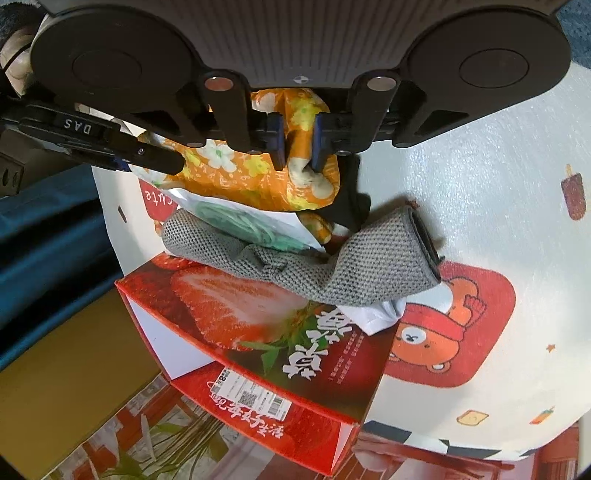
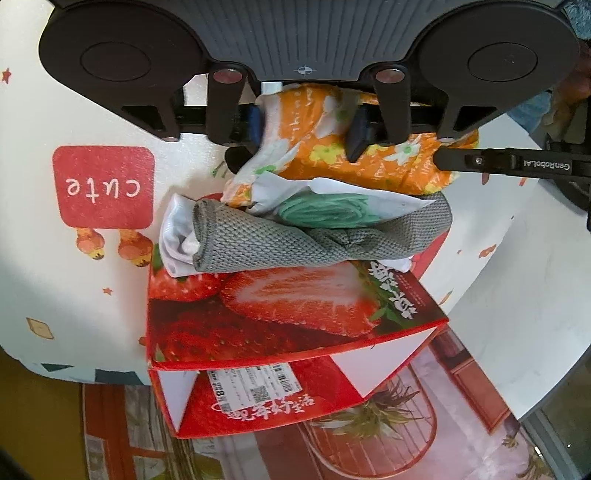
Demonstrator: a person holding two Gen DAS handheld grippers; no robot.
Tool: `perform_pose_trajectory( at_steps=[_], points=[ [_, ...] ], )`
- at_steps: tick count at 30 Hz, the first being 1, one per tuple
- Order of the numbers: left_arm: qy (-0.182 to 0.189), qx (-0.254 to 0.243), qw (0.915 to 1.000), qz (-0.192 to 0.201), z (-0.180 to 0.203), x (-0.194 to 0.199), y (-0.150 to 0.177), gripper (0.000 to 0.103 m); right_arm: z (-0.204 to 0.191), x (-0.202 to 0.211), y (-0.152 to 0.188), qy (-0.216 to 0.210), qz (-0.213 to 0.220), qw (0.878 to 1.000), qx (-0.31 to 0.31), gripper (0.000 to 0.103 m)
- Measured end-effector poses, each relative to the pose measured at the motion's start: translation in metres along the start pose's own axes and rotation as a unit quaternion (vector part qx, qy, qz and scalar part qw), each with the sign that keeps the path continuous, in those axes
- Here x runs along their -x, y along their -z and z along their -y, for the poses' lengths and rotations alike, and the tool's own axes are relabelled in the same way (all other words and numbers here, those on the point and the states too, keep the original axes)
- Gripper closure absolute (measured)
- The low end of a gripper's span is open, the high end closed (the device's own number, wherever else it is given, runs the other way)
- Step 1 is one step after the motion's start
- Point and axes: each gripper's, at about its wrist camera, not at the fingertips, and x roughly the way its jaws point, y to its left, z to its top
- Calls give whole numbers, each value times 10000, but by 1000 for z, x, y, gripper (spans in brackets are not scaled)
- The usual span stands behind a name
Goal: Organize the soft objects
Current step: 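Lift the orange floral cloth with both tools and carry it into the box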
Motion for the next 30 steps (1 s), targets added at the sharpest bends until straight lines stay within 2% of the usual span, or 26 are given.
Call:
perform_pose_trajectory(
  at_steps=[4,7,16,20,25,30],
  points=[
    [1,-44,9999,133,1,6,-2,91,3,6,-1,36,90,10000,9,84],
    [18,-134,9995,269,5,13,-4,91,1,12,-4,38,198,9997,123,89],
    [120,-424,9956,831,22,50,-18,92,-14,46,-24,-130,665,9964,507,90],
    [228,-547,9908,1219,32,73,-31,91,-20,67,-41,-304,999,9928,580,90],
    [194,-774,9832,1641,47,93,-50,91,-31,87,-69,-460,1372,9861,815,90],
    [138,-892,9764,1960,59,98,-74,91,-40,91,-97,-406,1617,9802,1072,90]
  ],
)
